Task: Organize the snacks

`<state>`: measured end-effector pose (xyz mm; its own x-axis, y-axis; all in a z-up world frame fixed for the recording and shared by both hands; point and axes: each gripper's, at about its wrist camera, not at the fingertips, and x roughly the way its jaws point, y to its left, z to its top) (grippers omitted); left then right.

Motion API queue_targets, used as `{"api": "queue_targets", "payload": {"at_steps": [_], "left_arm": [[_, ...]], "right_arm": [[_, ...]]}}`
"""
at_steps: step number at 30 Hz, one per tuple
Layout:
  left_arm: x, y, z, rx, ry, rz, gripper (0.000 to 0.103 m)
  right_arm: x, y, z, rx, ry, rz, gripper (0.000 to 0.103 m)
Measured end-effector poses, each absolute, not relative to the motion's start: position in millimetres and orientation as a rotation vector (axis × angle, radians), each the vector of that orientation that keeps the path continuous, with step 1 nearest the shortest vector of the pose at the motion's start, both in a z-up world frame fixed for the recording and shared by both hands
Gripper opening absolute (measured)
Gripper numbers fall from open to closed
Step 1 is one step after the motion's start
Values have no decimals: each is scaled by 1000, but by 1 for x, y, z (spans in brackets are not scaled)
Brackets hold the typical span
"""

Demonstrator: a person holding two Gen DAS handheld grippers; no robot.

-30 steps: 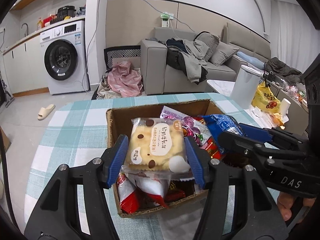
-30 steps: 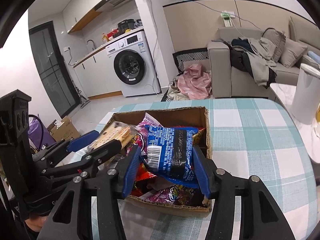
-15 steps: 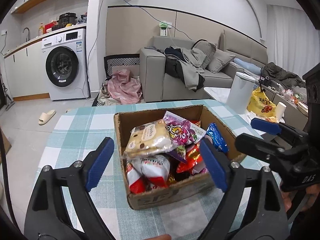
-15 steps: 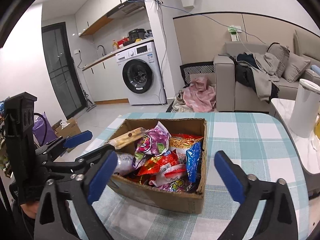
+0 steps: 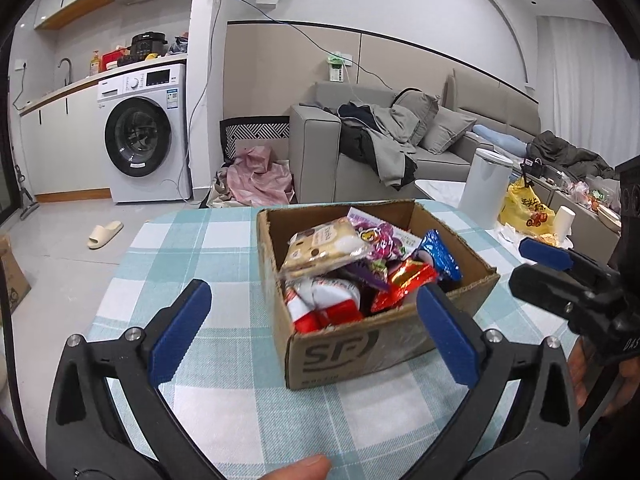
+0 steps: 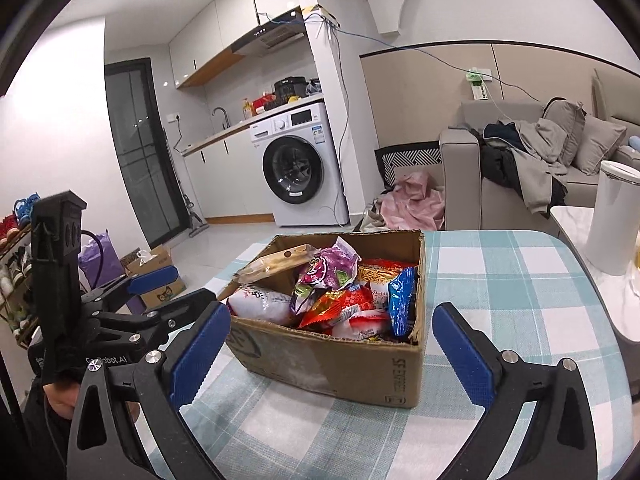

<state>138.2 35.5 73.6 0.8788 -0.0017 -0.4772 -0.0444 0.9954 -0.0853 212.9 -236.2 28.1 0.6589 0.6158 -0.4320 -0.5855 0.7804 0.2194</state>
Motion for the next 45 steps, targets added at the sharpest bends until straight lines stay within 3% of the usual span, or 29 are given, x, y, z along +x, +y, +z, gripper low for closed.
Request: {"api": "queue_targets", "payload": {"at_steps": [24,45], "left_arm": [[80,31,44,-91,434,26,102],[74,26,26,-57,419,51,102]], "right_arm": [[167,-260,-6,21,415,657,103],[159,-266,-14,14,361,616,103]]}}
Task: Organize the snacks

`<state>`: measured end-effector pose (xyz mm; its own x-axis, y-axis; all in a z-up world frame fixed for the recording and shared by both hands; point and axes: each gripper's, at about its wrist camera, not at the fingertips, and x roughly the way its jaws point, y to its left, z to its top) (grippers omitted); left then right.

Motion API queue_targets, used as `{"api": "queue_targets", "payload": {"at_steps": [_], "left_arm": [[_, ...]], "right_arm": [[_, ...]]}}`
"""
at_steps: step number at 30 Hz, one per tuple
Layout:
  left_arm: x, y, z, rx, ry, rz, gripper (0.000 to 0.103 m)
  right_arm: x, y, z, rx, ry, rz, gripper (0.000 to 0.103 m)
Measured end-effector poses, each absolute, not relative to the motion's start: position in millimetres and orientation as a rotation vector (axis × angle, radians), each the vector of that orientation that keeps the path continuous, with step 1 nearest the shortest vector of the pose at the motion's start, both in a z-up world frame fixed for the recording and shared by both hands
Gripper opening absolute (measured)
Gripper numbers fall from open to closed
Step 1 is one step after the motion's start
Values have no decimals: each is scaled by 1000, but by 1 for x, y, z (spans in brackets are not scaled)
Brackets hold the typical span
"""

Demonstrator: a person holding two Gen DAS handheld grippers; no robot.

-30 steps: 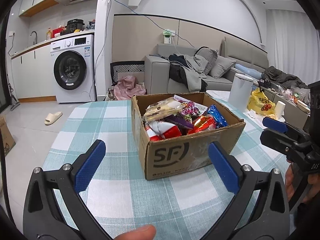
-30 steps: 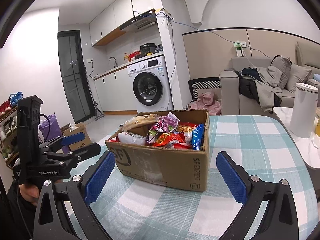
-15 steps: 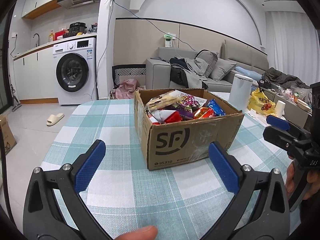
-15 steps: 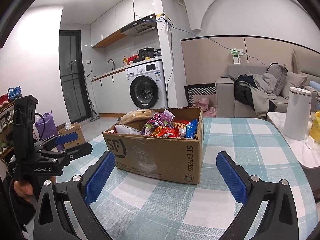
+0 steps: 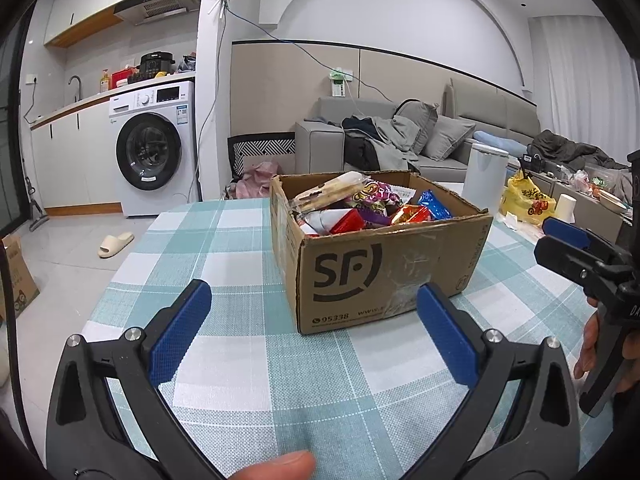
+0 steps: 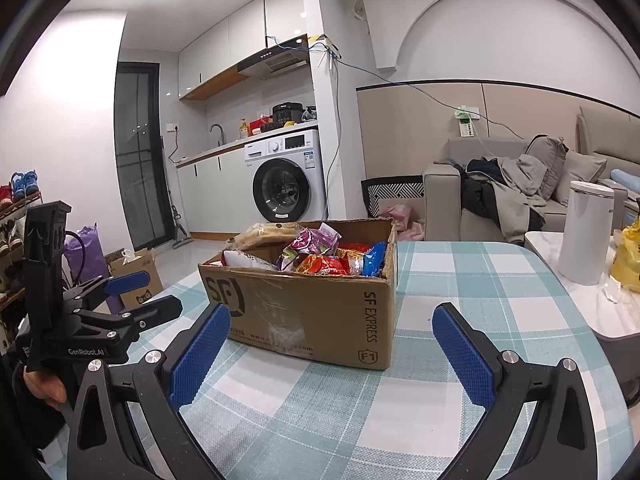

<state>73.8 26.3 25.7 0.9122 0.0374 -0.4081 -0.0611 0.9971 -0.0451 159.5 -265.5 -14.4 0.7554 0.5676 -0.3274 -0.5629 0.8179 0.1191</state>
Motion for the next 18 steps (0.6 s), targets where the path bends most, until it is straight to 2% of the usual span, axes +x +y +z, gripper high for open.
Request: {"api": "queue_targets", "payload": {"at_steps": [18], "left_arm": [[75,26,24,-60,426,56,102]], "right_arm": [[154,-266,-15,-2,348,601,103]]}}
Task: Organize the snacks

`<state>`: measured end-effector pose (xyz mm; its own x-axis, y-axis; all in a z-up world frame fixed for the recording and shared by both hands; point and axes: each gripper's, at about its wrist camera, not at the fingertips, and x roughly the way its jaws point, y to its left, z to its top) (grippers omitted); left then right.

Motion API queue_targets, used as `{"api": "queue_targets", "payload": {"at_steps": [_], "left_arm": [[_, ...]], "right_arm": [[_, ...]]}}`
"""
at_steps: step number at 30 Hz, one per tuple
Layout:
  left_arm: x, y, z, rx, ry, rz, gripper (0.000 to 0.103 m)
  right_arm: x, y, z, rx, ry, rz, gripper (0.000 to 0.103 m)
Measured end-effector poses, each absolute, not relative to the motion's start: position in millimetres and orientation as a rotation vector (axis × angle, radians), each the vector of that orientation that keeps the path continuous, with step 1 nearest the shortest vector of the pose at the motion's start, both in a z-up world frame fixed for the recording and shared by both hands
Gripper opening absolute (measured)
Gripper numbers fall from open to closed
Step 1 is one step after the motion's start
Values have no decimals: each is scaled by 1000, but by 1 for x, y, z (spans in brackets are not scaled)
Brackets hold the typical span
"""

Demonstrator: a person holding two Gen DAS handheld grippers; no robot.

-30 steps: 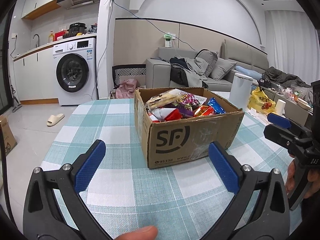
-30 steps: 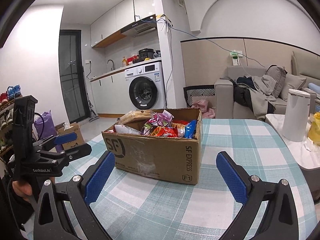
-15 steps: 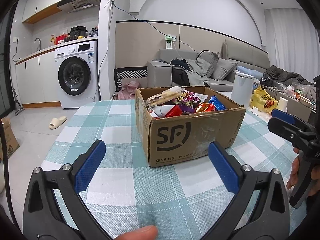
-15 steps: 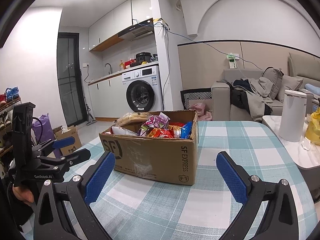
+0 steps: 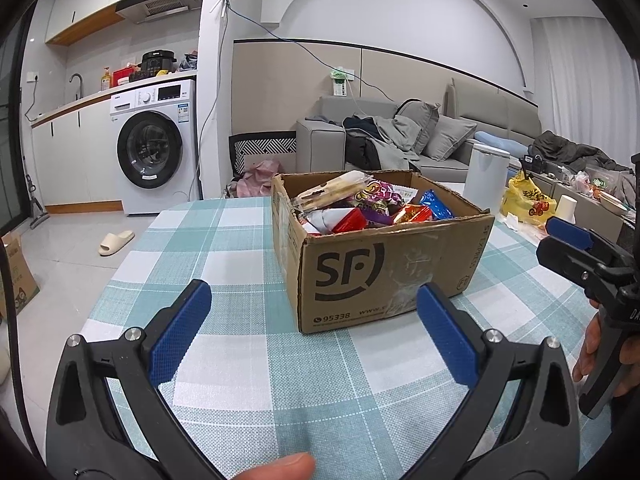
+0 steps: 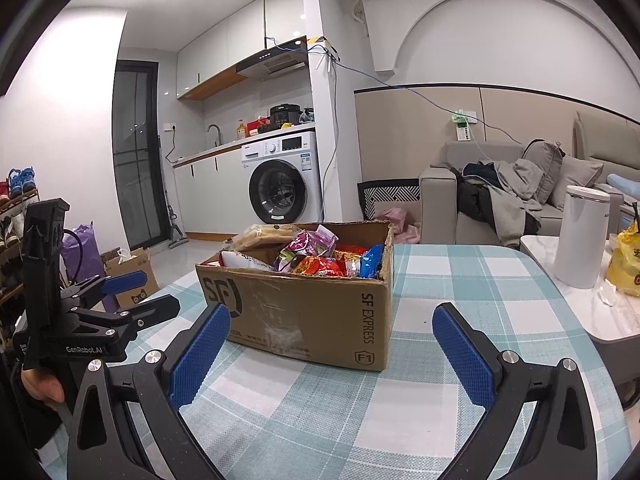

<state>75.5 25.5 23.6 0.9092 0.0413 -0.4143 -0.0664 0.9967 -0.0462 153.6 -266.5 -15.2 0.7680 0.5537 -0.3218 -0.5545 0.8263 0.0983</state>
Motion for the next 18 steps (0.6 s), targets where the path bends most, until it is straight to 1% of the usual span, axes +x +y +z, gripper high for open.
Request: {"api": "queue_targets", "payload": {"at_steps": [18], "left_arm": [[75,25,23,-61,425,57,102]], "right_arm": [[152,-266,-14,-7,346,601,103]]}}
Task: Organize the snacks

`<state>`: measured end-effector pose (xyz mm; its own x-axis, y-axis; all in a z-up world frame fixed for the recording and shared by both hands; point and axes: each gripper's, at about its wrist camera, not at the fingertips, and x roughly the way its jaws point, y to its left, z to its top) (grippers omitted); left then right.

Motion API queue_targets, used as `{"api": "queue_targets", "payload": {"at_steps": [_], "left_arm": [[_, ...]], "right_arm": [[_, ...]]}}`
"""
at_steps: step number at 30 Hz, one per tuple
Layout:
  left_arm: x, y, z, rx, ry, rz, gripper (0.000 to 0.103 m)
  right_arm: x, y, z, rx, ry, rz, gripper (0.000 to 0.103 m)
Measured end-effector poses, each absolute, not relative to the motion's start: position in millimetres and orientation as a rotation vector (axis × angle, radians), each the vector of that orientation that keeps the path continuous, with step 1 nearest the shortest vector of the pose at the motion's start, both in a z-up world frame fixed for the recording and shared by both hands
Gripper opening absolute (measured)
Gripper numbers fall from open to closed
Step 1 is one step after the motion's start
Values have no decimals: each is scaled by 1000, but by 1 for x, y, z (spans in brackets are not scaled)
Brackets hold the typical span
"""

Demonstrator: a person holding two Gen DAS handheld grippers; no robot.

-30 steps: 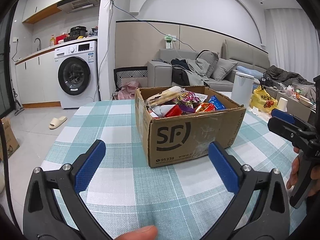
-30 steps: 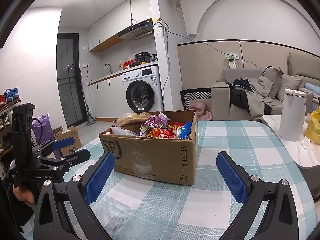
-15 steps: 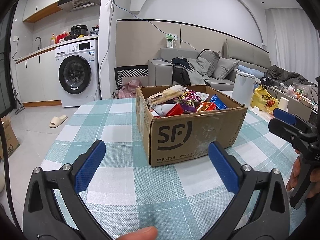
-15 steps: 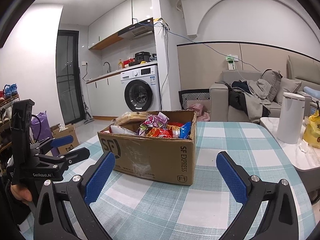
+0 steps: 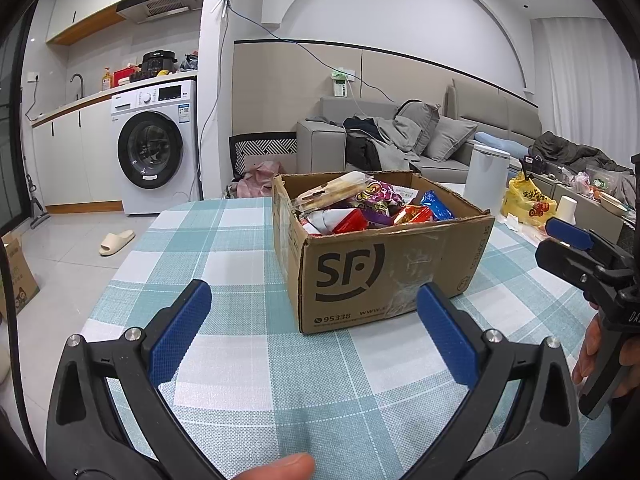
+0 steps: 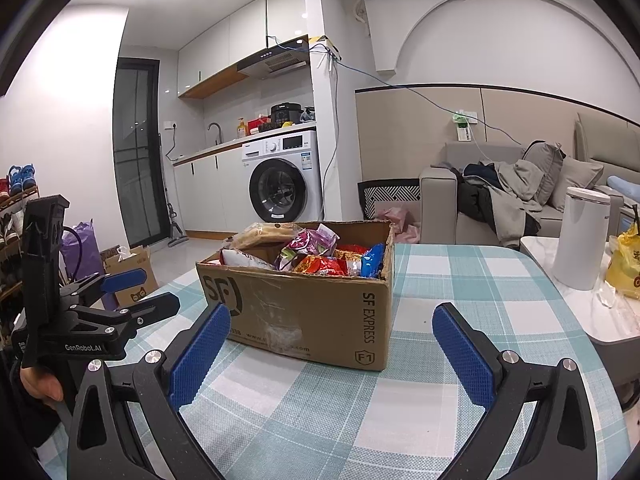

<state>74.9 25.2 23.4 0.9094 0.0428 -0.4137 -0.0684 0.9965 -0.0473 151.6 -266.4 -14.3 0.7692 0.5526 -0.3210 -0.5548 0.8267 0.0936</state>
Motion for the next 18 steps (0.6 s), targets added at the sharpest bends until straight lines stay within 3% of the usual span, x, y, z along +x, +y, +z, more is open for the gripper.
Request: {"api": "queue_targets", "payload": {"at_steps": [18], "left_arm": [[75,25,22,-61,424,57,102]], "right_arm": [[152,-266,-14,-9,348,600,103]]}}
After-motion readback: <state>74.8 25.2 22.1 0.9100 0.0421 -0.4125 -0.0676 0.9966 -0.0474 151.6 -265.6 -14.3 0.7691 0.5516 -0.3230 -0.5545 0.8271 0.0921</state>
